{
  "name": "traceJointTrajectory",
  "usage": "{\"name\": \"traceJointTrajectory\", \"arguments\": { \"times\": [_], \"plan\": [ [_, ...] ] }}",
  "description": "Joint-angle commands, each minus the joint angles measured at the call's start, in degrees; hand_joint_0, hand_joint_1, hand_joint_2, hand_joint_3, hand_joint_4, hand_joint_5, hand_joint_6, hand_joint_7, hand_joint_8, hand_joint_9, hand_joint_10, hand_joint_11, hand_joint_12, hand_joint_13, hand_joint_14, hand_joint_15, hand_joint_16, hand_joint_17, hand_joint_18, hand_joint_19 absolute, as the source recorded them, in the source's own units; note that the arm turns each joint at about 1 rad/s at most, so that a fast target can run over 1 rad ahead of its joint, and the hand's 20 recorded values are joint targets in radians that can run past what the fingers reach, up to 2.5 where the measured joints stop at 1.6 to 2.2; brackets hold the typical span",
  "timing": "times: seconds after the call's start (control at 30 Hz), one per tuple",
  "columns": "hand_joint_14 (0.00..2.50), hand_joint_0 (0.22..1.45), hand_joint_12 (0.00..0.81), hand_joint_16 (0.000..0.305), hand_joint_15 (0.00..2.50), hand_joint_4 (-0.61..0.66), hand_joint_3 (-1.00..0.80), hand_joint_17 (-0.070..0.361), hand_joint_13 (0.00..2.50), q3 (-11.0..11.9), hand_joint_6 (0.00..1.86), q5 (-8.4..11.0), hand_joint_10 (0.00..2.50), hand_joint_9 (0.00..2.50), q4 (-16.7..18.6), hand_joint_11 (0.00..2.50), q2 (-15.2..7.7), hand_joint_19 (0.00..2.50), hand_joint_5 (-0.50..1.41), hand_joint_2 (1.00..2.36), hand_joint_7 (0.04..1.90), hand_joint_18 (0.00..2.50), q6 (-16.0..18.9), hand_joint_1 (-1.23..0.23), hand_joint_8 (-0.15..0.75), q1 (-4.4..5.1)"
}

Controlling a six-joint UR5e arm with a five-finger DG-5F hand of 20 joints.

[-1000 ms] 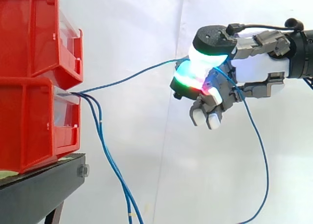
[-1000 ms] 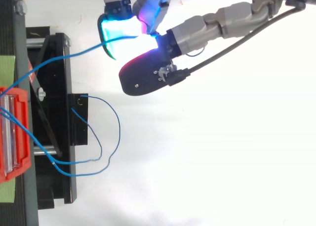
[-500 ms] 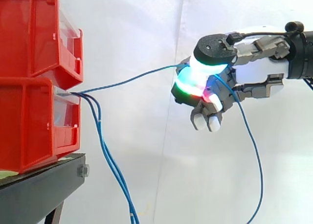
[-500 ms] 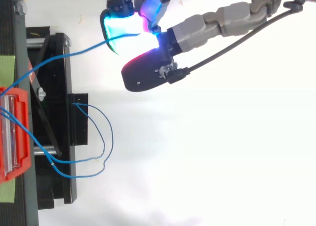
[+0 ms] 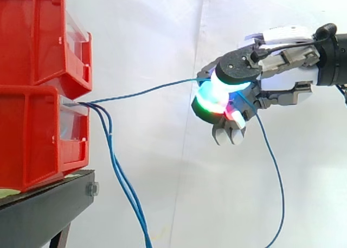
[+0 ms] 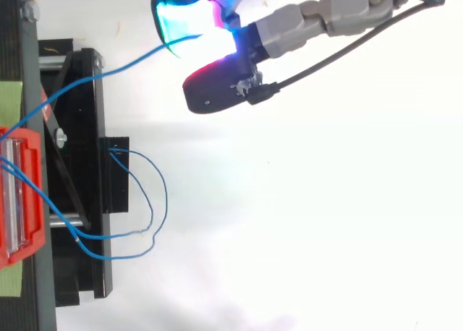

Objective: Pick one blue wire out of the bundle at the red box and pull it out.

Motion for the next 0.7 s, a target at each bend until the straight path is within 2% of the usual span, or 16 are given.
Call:
{"name": "traceJointTrajectory", "arguments": {
  "times": [0.0, 0.27, 0.47, 0.63, 0.67],
  "plan": [
    [0.02, 0.6, 0.437, 0.053, 0.57, 0.17, -0.36, 0.118, 0.87, 0.0, 0.92, 0.05, 0.02, 1.05, -0.1, 0.75, 0.0, 0.6, -0.13, 1.01, 1.06, 0.84, -0.9, -0.78, 0.359, -0.04],
    [0.02, 0.6, 0.437, 0.053, 0.57, 0.17, -0.38, 0.119, 0.87, 0.1, 0.91, 0.05, 0.02, 1.05, -0.2, 0.75, 0.2, 0.6, -0.13, 1.01, 1.03, 0.83, 1.2, -0.78, 0.358, -0.13],
    [0.02, 0.57, 0.438, 0.053, 0.57, 0.19, -0.43, 0.12, 0.87, 0.1, 0.9, -0.22, 0.02, 1.05, -0.2, 0.75, 0.3, 0.62, -0.13, 1.01, 1.01, 0.82, 6.7, -0.72, 0.361, -0.13],
    [0.02, 0.59, 0.436, 0.053, 0.57, 0.2, -0.39, 0.119, 0.88, 0.1, 0.9, -0.48, 0.02, 1.07, -0.2, 0.74, 0.5, 0.61, -0.13, 1.01, 1.11, 0.83, 11.7, -0.68, 0.366, -0.13],
    [0.02, 0.59, 0.438, 0.053, 0.57, 0.2, -0.38, 0.119, 0.88, 0.1, 0.9, -0.48, 0.02, 1.07, -0.2, 0.75, 0.5, 0.61, -0.12, 1.01, 1.1, 0.82, 11.7, -0.67, 0.365, -0.13]
  ]
}}
